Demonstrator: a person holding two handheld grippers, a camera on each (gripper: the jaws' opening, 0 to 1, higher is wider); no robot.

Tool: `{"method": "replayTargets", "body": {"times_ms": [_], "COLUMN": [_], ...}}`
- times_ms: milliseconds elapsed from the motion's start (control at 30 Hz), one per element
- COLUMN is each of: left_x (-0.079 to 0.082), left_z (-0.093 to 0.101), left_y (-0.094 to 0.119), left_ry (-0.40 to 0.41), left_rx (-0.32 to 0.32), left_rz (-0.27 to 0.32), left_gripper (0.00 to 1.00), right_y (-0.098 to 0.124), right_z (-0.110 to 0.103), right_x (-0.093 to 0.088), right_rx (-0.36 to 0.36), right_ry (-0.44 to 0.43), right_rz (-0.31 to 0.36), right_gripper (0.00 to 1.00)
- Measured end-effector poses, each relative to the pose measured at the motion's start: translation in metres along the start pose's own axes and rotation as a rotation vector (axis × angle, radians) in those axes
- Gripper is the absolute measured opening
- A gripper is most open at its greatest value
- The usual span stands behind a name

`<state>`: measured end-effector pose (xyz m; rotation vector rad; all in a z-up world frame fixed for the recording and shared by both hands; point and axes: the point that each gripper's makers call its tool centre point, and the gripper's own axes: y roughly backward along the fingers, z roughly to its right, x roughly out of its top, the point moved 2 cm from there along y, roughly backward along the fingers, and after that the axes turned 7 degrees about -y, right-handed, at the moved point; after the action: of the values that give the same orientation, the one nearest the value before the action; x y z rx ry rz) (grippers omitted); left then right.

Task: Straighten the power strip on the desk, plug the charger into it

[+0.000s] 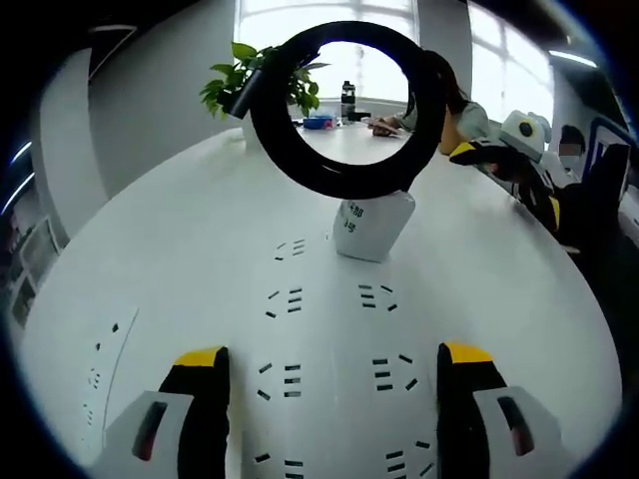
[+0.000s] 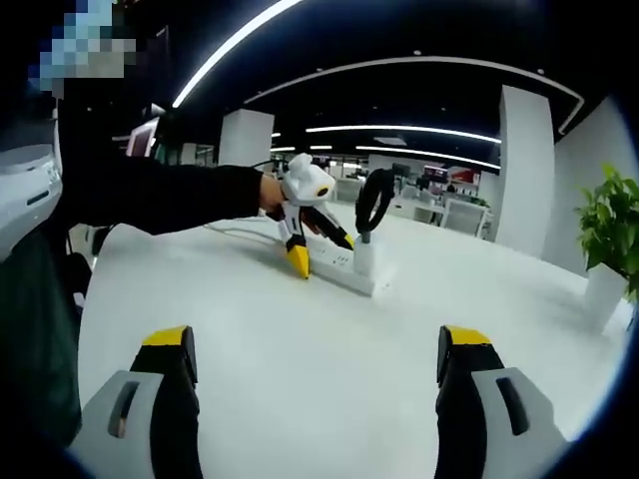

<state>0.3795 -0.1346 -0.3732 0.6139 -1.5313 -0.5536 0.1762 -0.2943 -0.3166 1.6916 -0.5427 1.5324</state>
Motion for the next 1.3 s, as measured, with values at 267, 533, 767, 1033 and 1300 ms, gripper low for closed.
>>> {"method": "replayTargets", "body": {"times_ms": [267, 533, 767, 1033, 1300], "left_x": [0.003, 0.002, 0.003, 0.004, 0.005], "left_z": [0.003, 0.001, 0.001, 0.007, 0.013], "left_y": [-0.002, -0.006, -0.008, -0.007, -0.005], "left_ry": [0.005, 0.001, -0.003, -0.025, -0.036], "left_rx": [0.005, -0.010, -0.005, -0.034, -0.045], "left_rz": [0.023, 0.032, 0.023, 0.017, 0.025], "left_gripper": [0.83, 0.79, 0.77, 0.77, 0.77], "right_y": [0.000, -0.002, -0.005, -0.003, -0.003], "right_z": [0.001, -0.001, -0.003, -0.003, -0.003], "right_x": [-0.003, -0.005, -0.004, -0.001, -0.002], "right_rx": [-0.003, -0.001, -0.003, -0.026, -0.030], "right_ry": [0.001, -0.001, -0.004, 0.000, -0.011], "right_rz": [-0.008, -0.011, -0.003, 0.015, 0.015], "right_gripper": [1.00, 0.99, 0.99, 0.97, 0.97]}}
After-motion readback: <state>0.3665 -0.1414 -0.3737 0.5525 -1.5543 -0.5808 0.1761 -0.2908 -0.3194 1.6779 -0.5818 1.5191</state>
